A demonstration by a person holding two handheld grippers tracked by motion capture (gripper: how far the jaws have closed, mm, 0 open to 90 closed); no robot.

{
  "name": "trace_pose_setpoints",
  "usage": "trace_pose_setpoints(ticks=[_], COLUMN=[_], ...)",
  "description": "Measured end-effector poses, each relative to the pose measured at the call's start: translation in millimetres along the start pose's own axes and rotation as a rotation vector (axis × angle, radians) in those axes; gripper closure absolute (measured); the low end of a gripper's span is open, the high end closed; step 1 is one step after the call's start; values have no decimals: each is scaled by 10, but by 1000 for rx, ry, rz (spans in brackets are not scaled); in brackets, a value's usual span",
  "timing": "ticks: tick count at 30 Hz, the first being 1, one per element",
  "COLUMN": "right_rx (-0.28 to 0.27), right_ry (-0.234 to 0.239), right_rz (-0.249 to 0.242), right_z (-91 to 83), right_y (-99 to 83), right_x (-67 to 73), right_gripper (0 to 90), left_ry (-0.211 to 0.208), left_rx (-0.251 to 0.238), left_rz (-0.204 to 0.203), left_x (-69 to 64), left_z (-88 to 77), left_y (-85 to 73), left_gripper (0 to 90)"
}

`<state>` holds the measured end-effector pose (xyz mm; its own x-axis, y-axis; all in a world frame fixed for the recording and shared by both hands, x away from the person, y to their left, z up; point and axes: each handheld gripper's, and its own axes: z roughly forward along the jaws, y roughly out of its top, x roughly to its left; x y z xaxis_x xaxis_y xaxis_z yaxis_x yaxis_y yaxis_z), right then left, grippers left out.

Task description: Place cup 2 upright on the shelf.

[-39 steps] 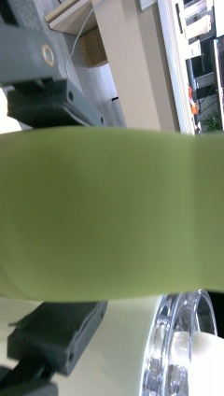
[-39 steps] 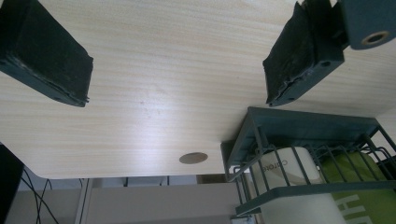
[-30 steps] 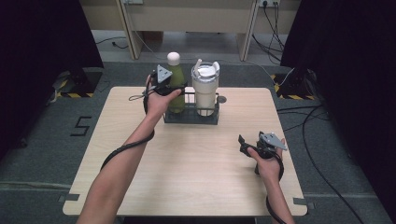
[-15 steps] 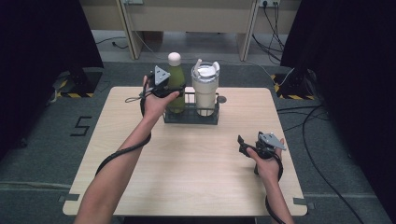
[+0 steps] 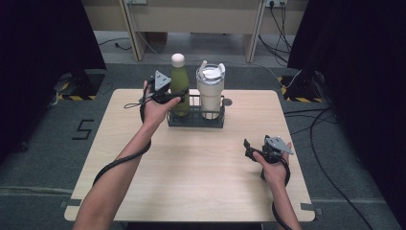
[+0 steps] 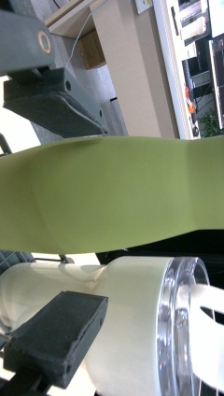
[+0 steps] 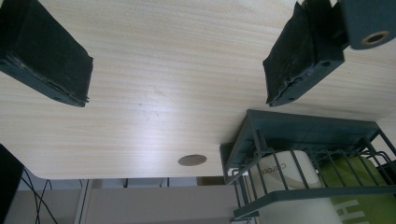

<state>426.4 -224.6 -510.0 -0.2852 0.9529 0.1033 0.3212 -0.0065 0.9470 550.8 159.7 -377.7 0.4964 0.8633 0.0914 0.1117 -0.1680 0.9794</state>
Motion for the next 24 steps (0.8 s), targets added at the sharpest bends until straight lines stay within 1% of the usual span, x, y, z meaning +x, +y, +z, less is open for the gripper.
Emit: trace_pose_setpoints(ticks=[2,6,7,13,14,16,24], right_rx=[0,-4,-1,-1,-1,-2,-4], right_ry=[-1,-3,-3,-2,-2,-3,-5], right_rz=[2,-1,7,4,4,3,2], right_z=[-5,-14,-18,-22,-23,-23,-31], right_y=[1,6,5,5,6,6,3], right_x=[-3,-8,-1,2,3,4,-3], right_gripper=[81,80,80,80,81,81,80], left_ry=[-3,-9,-11,-22,-21,-26,-43], left_rx=[3,-1,3,11,17,17,15], left_rz=[7,4,10,15,17,11,13], left_x=[-3,6,11,21,18,14,-18], left_z=[-44,-124,-147,-294,-325,-369,-562], left_y=[-7,-29,-35,-79,-95,-122,-239], left_gripper=[143,143,143,143,143,143,144])
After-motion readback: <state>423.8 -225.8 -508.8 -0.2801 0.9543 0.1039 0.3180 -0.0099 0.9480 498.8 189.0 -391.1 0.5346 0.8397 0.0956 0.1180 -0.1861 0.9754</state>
